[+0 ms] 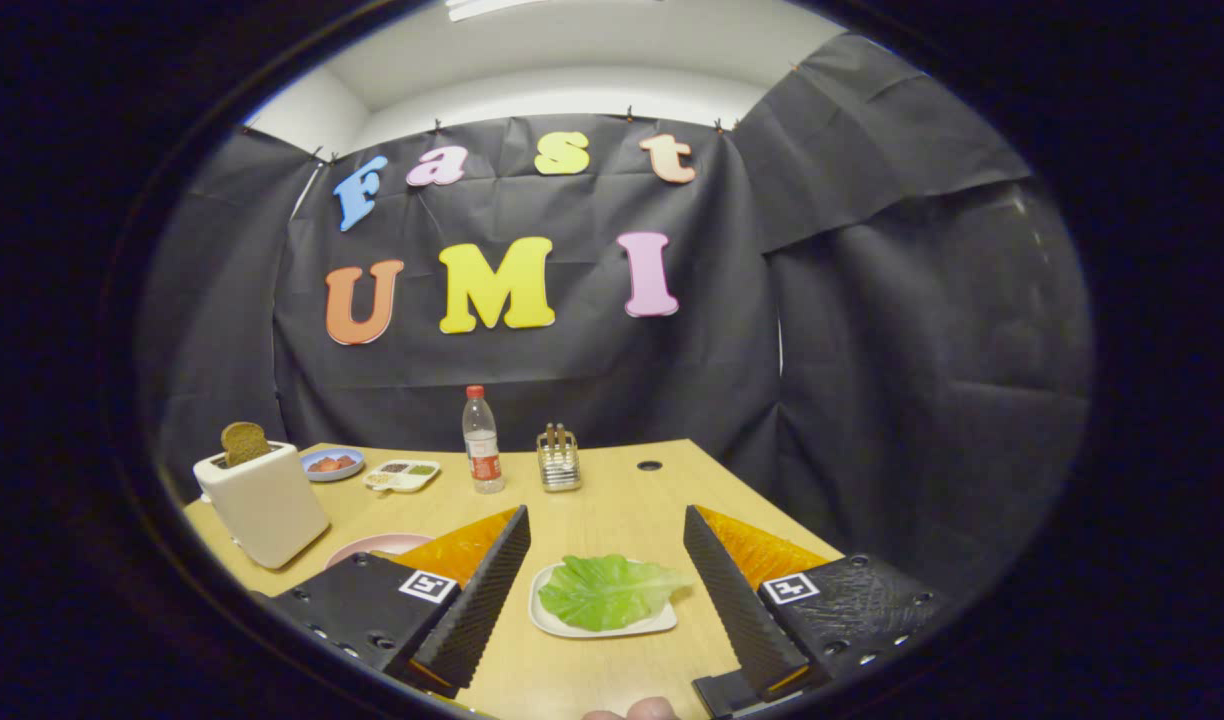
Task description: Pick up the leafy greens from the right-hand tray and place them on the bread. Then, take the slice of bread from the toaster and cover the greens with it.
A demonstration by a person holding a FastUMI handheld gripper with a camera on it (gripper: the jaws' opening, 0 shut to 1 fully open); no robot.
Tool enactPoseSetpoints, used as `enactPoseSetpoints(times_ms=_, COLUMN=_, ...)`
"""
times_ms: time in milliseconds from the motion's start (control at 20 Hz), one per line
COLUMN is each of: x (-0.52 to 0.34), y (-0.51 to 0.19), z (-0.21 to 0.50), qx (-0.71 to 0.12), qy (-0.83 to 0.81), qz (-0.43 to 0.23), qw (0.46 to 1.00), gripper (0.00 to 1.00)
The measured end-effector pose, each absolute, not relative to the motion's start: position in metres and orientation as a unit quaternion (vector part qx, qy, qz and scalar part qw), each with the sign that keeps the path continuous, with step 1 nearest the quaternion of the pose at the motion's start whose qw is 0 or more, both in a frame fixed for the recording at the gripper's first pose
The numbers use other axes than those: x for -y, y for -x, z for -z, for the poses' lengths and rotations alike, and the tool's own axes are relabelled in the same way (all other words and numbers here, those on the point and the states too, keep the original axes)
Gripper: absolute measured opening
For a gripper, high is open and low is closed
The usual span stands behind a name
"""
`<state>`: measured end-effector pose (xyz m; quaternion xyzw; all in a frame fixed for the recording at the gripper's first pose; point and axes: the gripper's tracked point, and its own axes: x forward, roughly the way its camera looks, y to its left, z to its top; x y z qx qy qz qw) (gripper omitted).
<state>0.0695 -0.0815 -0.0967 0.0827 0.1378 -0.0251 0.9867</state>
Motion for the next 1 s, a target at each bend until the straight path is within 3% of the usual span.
enactPoseSetpoints(times_ms=400, x=0.114, y=-0.119, z=0.189, qx=-0.277, qy=-0.291, qz=0.046, qw=0.915, gripper=0.96)
enactPoseSetpoints(times_ms=1000, x=0.118, y=-0.160, z=0.255, qx=-0.326, qy=-0.376, qz=0.076, qw=0.864, gripper=0.92)
